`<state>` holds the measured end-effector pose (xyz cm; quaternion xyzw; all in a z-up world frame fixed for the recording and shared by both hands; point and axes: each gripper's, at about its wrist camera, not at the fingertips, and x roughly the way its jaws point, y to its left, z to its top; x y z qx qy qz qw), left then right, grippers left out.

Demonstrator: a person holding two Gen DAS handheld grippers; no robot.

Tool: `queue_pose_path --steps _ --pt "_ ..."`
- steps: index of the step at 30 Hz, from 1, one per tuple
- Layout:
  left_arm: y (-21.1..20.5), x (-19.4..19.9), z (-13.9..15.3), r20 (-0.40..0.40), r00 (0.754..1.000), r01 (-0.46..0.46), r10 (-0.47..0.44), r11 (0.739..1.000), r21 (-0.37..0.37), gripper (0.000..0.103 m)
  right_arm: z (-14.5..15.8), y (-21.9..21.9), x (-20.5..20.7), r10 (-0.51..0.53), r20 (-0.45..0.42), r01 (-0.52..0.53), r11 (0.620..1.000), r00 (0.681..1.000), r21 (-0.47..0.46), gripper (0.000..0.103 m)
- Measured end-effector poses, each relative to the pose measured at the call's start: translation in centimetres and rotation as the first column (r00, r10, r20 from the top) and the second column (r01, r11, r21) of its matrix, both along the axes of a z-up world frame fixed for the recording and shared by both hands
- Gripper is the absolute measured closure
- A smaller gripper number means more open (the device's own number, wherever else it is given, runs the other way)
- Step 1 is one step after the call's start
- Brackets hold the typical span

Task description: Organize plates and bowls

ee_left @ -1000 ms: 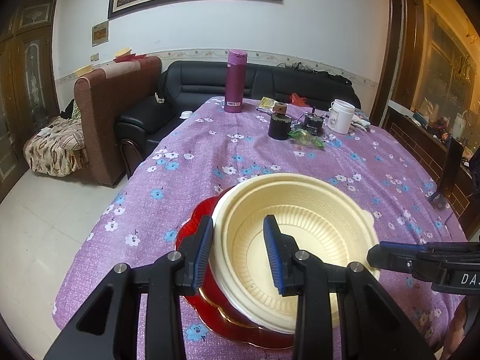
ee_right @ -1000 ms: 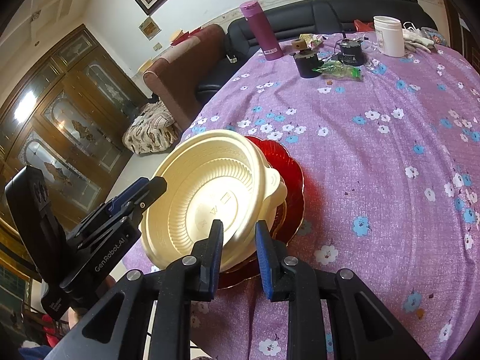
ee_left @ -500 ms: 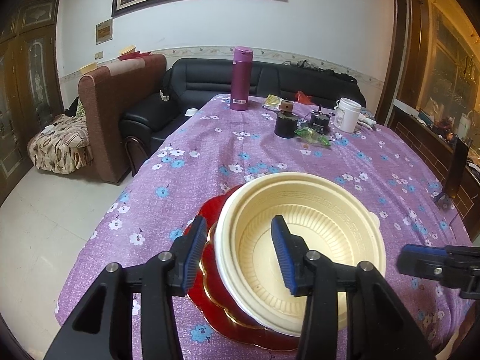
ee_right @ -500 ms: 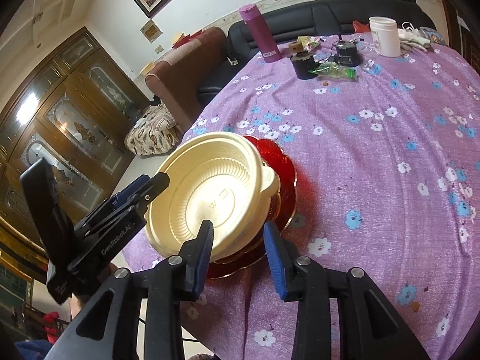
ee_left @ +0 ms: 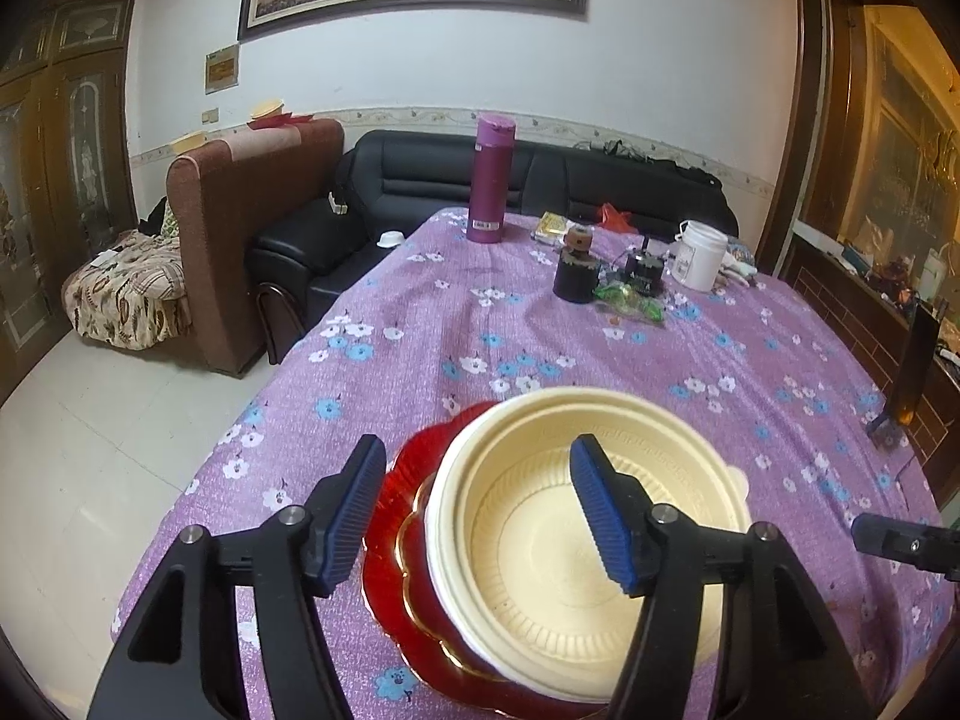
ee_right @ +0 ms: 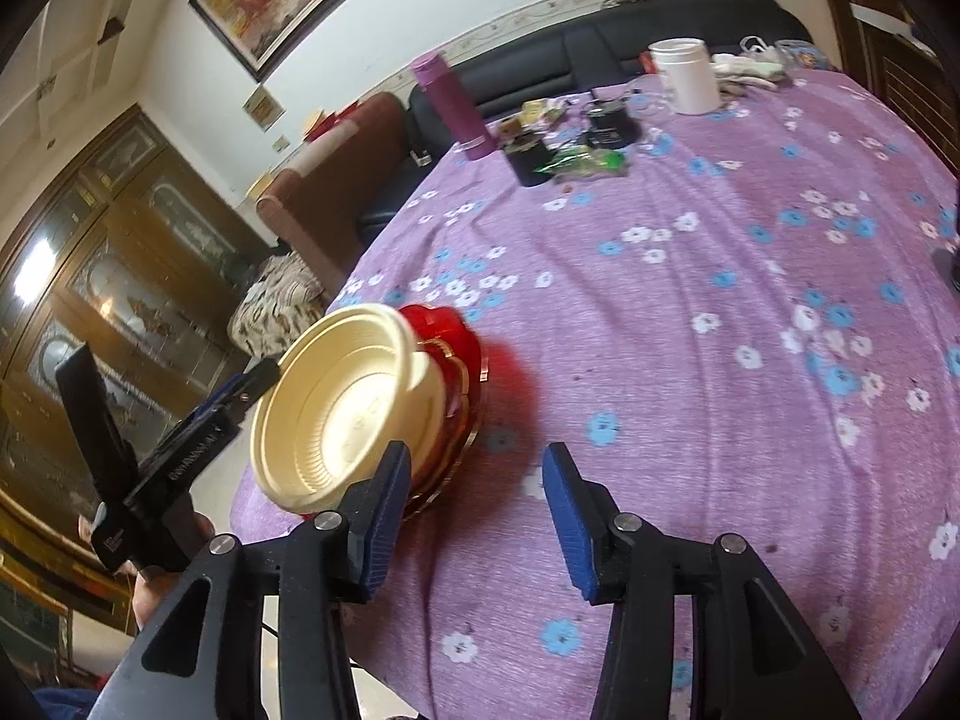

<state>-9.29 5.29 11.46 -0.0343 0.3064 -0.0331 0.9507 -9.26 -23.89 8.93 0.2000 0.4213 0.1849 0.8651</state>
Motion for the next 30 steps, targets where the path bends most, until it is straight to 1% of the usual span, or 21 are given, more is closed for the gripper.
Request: queue_pose_path --steps 3,7,14,22,30 --pt "-0.2 -0.2 0.5 0.013 1.000 0.006 -0.006 1.000 0.000 0.038 0.0 -0.8 -0.2 -0.017 0.001 0.017 1.000 1.000 0.009 0.052" --pt "-0.3 -0.6 1.1 0.030 1.000 0.006 -0.006 1.000 0.003 0.034 -0.1 -1.2 -0.2 -0.021 0.001 0.021 1.000 1.000 0.019 0.051" --pt "0.8 -1.0 2.0 0.053 0.998 -0.015 0.016 1.000 -0.013 0.033 -0.4 -1.3 -0.1 -0.022 -0.010 0.022 0.999 1.000 0.027 0.049" --pt "2.9 -1.5 2.6 0.070 0.996 -0.050 0.053 0.998 -0.048 0.032 -0.8 -1.4 -0.1 -0.030 -0.020 0.031 0.999 0.999 0.027 0.047" --pt "6.5 -1.5 2.2 0.051 0.992 -0.108 0.113 0.990 -0.088 0.032 -1.8 -0.4 0.8 -0.018 -0.049 0.020 1.000 0.999 0.022 0.046"
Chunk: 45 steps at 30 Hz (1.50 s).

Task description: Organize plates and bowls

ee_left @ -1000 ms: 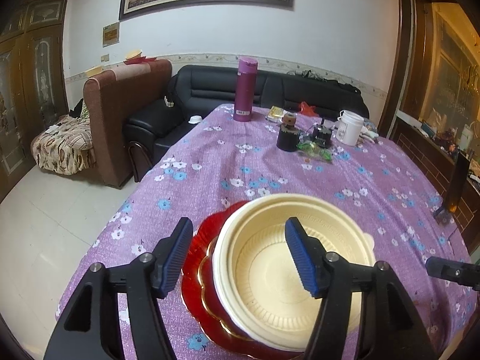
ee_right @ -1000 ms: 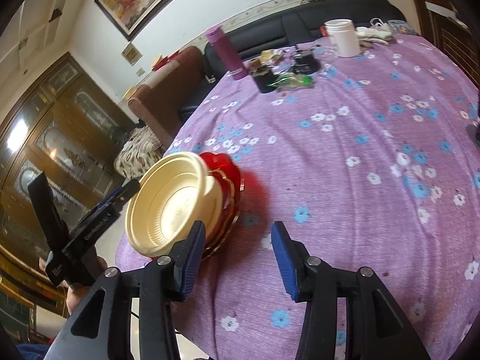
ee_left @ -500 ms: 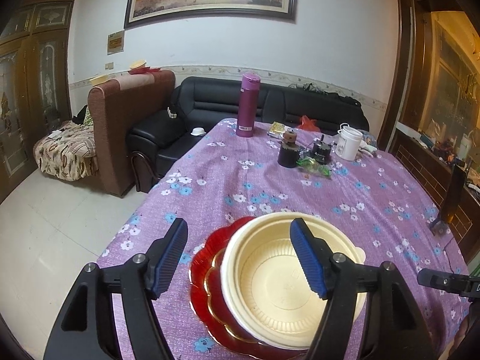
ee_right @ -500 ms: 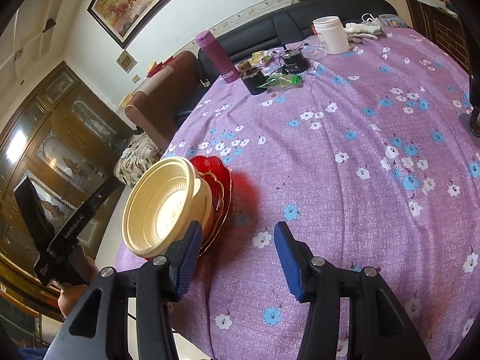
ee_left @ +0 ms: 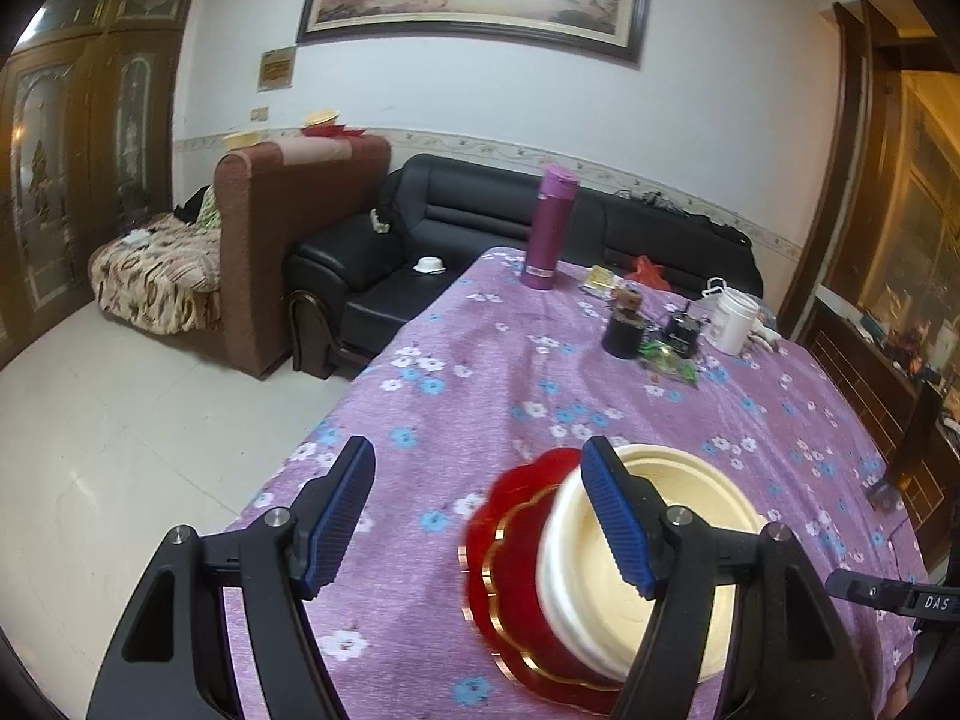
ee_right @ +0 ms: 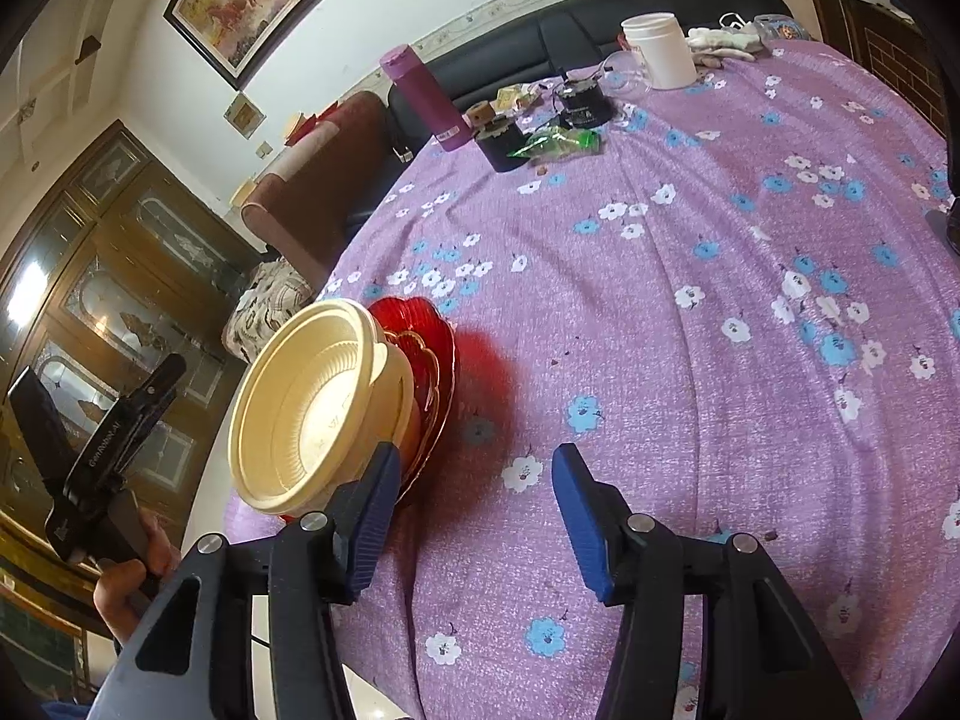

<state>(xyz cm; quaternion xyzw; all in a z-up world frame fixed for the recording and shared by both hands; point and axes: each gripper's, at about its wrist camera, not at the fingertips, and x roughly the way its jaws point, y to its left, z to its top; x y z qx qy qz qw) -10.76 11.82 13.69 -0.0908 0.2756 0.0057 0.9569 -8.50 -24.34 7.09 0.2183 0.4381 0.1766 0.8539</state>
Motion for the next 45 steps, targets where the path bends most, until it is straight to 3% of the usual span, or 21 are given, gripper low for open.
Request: queue_pose_path --steps 7,16,30,45 --pt "3.6 0.5 -1.9 -0.053 0.997 -0.060 0.058 0.998 -0.034 0.032 -1.4 0.9 1.0 0.003 -0.036 -0.003 1.000 0.999 -0.013 0.046" --pt "6.1 1.2 -5.4 -0.149 0.987 -0.074 0.065 0.996 -0.058 0.032 -2.7 2.1 2.2 0.002 -0.072 -0.005 0.999 0.997 -0.032 0.046" --pt "4.1 2.3 -7.5 -0.205 0.978 0.018 -0.029 0.998 -0.052 0.032 -4.1 3.5 3.6 0.005 -0.093 -0.009 0.999 0.996 -0.046 0.046" --pt "3.2 2.4 -8.0 -0.220 0.975 0.034 -0.044 0.998 -0.048 0.032 -4.1 3.0 3.4 -0.006 -0.090 0.003 0.999 0.996 -0.036 0.046"
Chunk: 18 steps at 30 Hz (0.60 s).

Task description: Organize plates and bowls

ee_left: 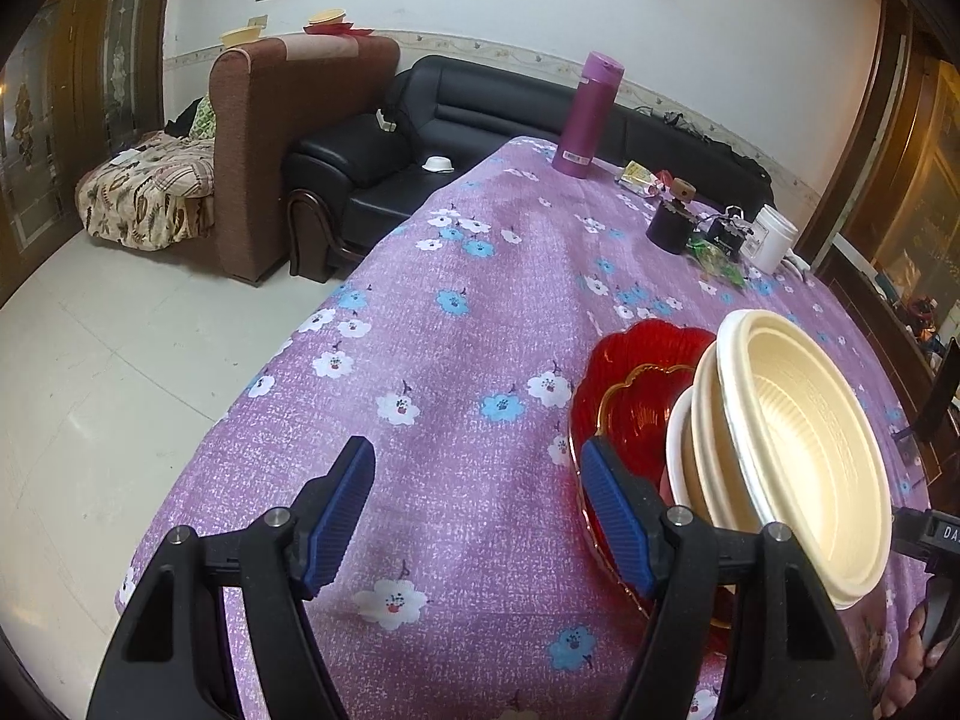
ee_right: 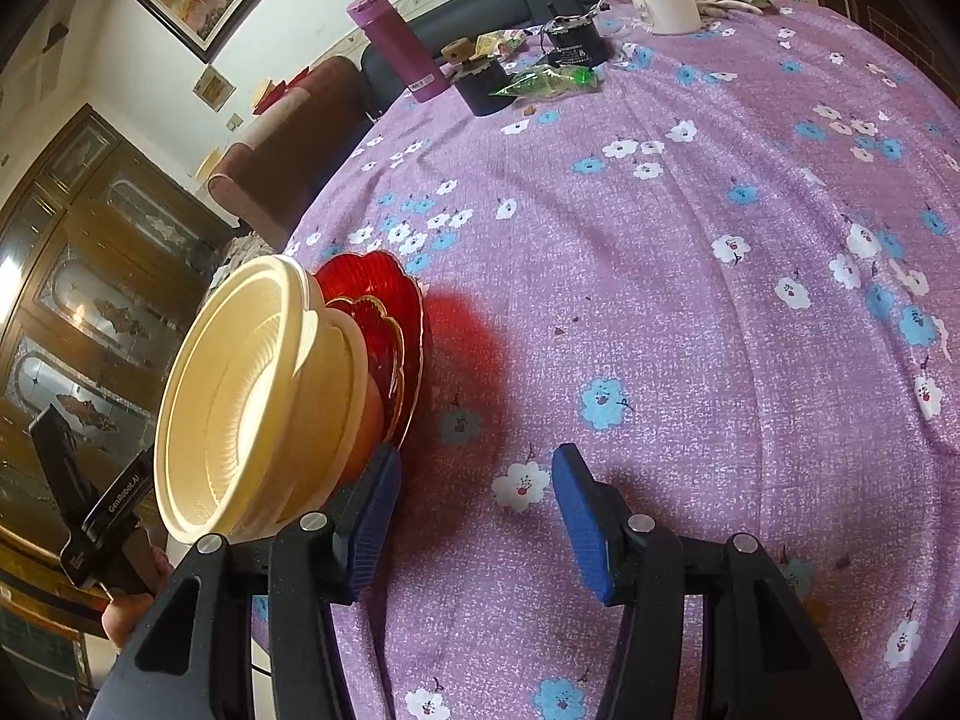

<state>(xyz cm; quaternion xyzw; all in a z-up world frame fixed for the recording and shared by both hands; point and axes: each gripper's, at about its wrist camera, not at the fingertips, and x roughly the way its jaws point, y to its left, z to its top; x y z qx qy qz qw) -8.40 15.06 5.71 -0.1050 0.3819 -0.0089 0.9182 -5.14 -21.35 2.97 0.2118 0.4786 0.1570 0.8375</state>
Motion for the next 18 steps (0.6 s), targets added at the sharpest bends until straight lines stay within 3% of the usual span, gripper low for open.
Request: queue_pose_path --steps 6,11,14,18 --pt "-0.1 0.0 -0.1 -0.001 1.000 0.009 -0.009 1.000 -0.007 0.034 0.0 -0.1 0.1 -0.013 0.004 0.013 1.000 1.000 0.014 0.046" --pt "-0.4 0.2 -0.5 -0.013 0.999 0.034 -0.034 0.999 -0.012 0.049 0.3 0.8 0.3 0.006 0.030 -0.006 1.000 1.000 -0.003 0.046" --pt "-0.7 0.3 -0.5 -0.013 0.999 0.051 -0.051 0.998 -0.022 0.052 0.1 1.7 0.5 0.039 0.036 -0.039 0.999 0.999 -0.004 0.055" --pt "-1.3 0.5 -0.4 -0.008 0.996 0.084 -0.084 0.996 -0.029 0.054 -0.3 2.6 1.1 0.060 0.033 -0.060 0.998 0.998 -0.020 0.059"
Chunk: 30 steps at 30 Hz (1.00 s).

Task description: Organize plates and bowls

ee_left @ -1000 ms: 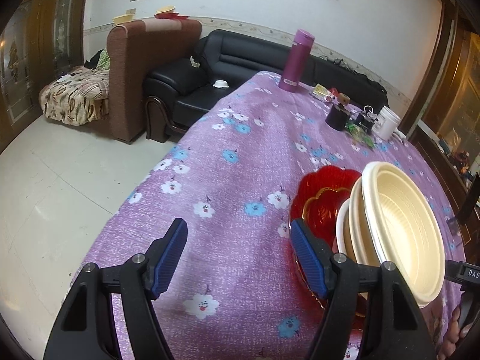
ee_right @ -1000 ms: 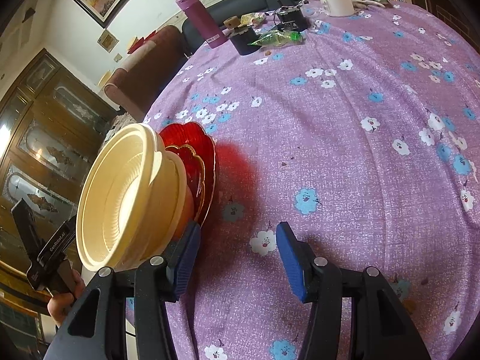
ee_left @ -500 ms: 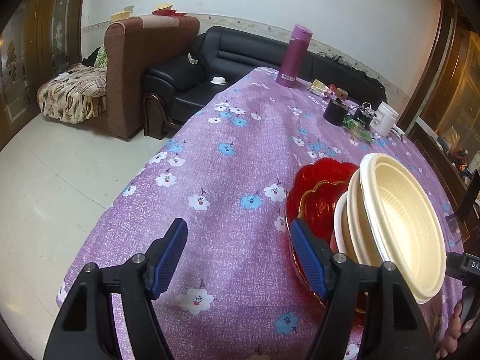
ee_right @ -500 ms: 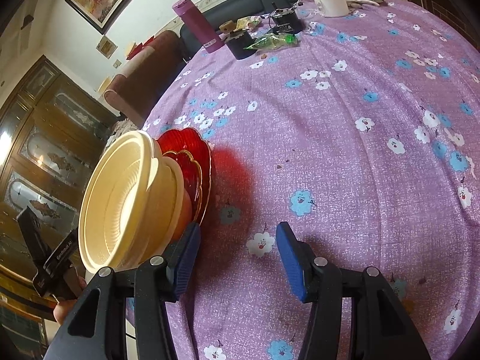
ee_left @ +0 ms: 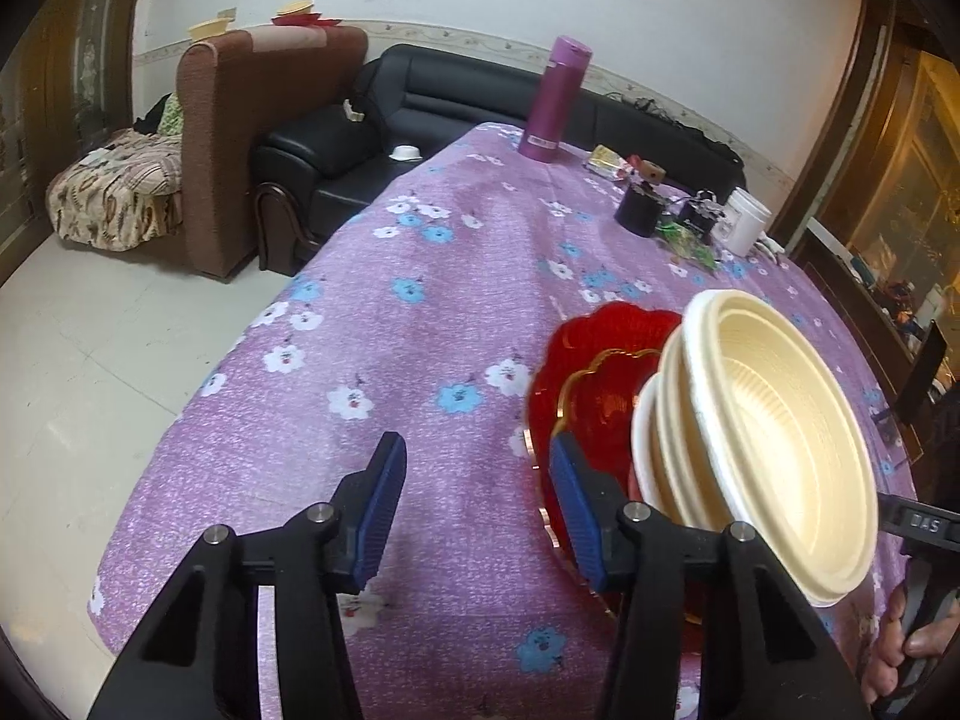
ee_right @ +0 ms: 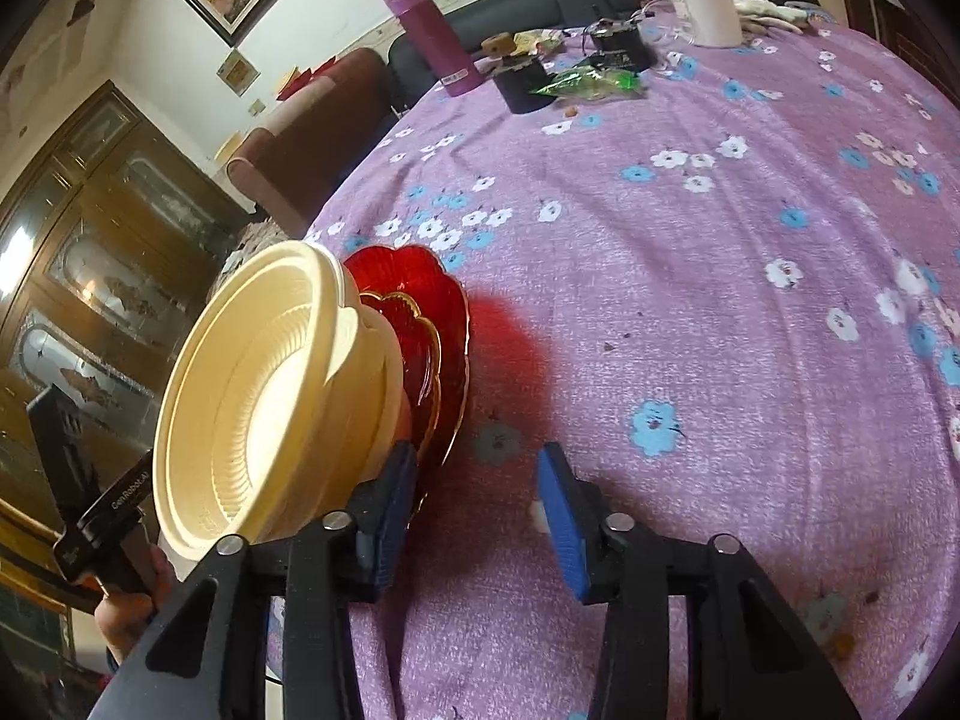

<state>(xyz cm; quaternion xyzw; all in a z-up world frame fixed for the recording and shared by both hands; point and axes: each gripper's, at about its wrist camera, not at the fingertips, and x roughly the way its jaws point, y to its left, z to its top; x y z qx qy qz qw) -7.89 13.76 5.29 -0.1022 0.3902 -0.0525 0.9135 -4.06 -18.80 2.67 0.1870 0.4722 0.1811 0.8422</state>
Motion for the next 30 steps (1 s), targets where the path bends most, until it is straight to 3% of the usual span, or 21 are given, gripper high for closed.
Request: queue_pose_path --steps 3,9,16,30 --pt "-0.5 0.3 -0.4 -0.012 1.000 0.018 -0.018 1.000 0.004 0.054 -0.5 0.3 0.6 0.014 -0.004 -0.014 1.000 1.000 0.002 0.065" --pt "-1.3 0.7 -1.4 -0.037 0.998 0.047 -0.047 0.999 -0.007 0.078 -1.0 1.0 1.3 0.031 -0.004 -0.031 0.999 1.000 0.007 0.074" --pt "-1.9 0.5 -1.3 -0.020 0.998 0.054 -0.054 0.999 -0.001 0.088 -0.7 1.5 1.4 0.039 0.022 -0.039 0.999 0.999 -0.007 0.079" --pt "-3.2 0.0 -1.1 0.003 0.999 0.046 -0.046 0.999 0.010 0.088 -0.9 1.8 1.0 0.044 0.038 -0.044 0.999 0.998 -0.005 0.079"
